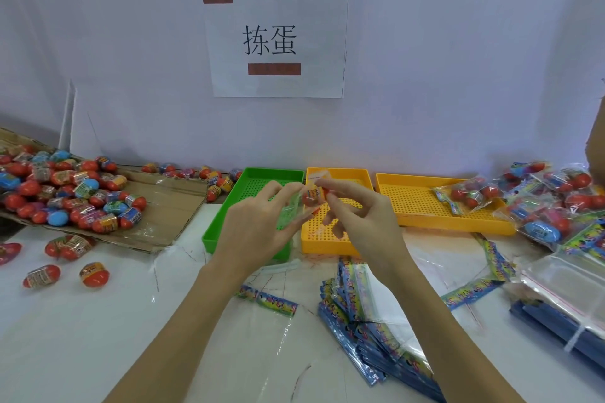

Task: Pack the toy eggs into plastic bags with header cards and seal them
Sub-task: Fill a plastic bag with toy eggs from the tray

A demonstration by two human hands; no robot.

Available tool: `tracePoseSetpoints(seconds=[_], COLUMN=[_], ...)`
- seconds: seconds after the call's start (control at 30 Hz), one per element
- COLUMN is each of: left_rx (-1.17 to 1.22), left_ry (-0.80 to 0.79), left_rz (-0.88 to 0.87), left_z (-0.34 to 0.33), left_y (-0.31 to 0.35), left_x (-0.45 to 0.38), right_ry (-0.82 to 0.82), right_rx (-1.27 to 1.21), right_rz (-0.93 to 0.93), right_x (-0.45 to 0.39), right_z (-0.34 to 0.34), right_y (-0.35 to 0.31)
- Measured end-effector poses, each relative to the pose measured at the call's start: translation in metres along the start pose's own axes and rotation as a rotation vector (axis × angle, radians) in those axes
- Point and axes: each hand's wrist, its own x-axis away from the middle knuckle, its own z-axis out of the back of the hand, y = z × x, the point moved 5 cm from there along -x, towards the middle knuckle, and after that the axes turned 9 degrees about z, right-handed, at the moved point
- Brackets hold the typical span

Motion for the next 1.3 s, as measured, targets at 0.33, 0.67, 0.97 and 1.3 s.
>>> tracePoseSetpoints(seconds=[0.33, 0.67, 0.97, 1.3], left_rx=[0.023, 0.169, 0.322, 0.700], left_ry=[0.024, 0.059, -0.018, -0.156], left_rz=[-0.035, -0.030, 0.116, 0.361], left_z=[-0.003, -0.001, -0.012, -0.018], left_y=[0.004, 0.008, 0.002, -0.018], left_x=[0.002, 0.003, 0.003, -0.005], right_ry=[-0.160, -0.317, -0.294, 0.004], right_rx=[0.315, 0.227, 0.354, 0.422], right_rz=[0.080, 0.105, 0.143, 0.383], right_x=[0.004, 0.011, 0.008, 0.006], right_z=[-0.008, -0.021, -0.017, 0.000], right_y=[0.005, -0.001, 0.005, -0.016])
